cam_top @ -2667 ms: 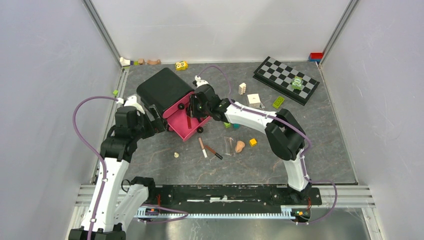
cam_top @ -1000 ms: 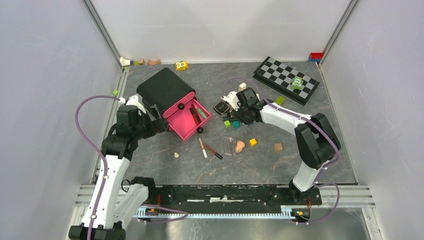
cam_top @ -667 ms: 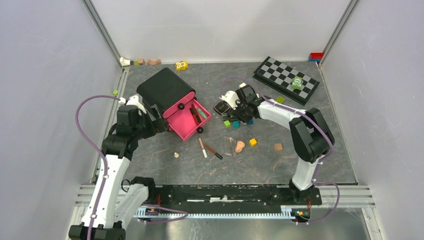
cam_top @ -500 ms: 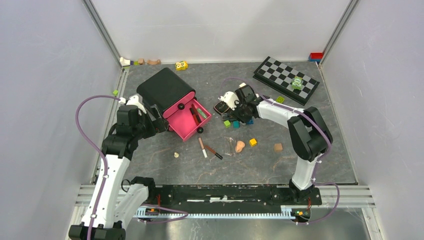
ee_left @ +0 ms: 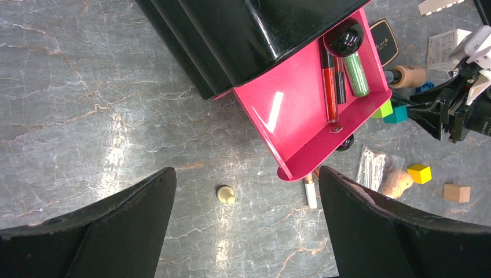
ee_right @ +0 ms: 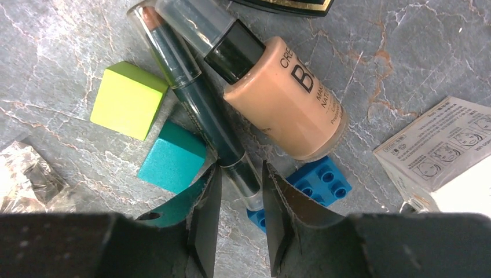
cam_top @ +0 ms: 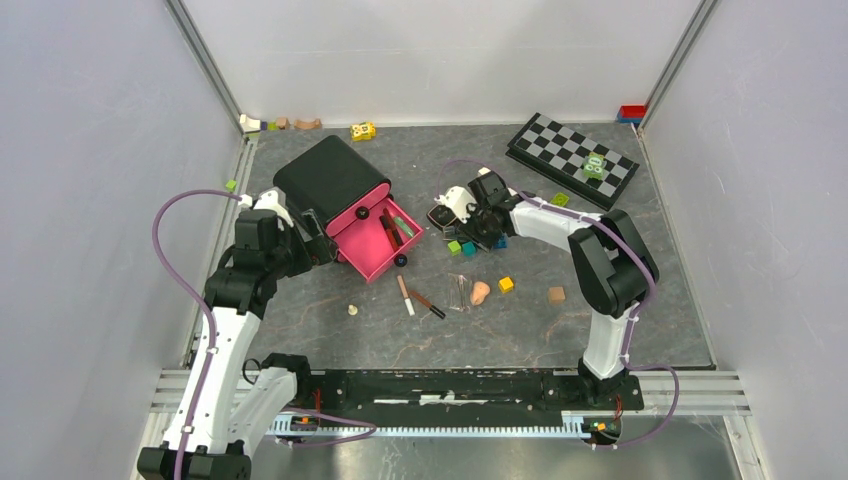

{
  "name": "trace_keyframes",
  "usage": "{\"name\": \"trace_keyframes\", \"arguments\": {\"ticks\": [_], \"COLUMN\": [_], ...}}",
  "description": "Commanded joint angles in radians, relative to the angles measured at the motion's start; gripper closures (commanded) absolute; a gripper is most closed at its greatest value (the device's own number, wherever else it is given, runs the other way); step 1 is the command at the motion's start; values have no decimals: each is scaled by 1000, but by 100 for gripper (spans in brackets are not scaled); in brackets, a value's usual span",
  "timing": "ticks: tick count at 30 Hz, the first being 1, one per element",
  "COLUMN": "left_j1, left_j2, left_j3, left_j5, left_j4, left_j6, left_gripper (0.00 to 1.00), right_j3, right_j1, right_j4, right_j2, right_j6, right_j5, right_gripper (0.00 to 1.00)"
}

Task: Organize the makeup
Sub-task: Pick up the makeup from the center of the board.

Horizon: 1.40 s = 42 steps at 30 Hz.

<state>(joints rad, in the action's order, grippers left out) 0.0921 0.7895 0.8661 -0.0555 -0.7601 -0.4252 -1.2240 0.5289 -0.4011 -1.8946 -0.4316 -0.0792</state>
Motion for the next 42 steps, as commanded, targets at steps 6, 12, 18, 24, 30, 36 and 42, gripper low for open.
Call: {"name": "trace_keyframes", "arguments": {"ticks": [6,12,18,24,30,36,42], "left_j1": [6,5,5,5,5,5,5], "left_j2": [-5,-4,-5,-7,-11,-19,-26], "left_j3": [1,1,1,1,1,1,1], "left_j5": [-16,-18,-19,-21,-18,-10,-10], "left_j4": [36,36,38,38,38,36,38], "left_j6": [31,31,31,31,29,29,29], "left_gripper": [1,1,1,1,1,1,1], "right_j3": [73,101,118,53,-89,-205,-236], "right_j1": [-4,-1,0,9,143,199,209], "right_j4": [24,7,-5,-31,-124,-182,-170], "right_j2": [119,202,272,314,302,240,197], "right_j6": [31,27,57,255,493,755,971], "right_j5": [-15,-55,-55,-2,55,-27,-110], "right_gripper": [75,86,92,100,100,100,100]}}
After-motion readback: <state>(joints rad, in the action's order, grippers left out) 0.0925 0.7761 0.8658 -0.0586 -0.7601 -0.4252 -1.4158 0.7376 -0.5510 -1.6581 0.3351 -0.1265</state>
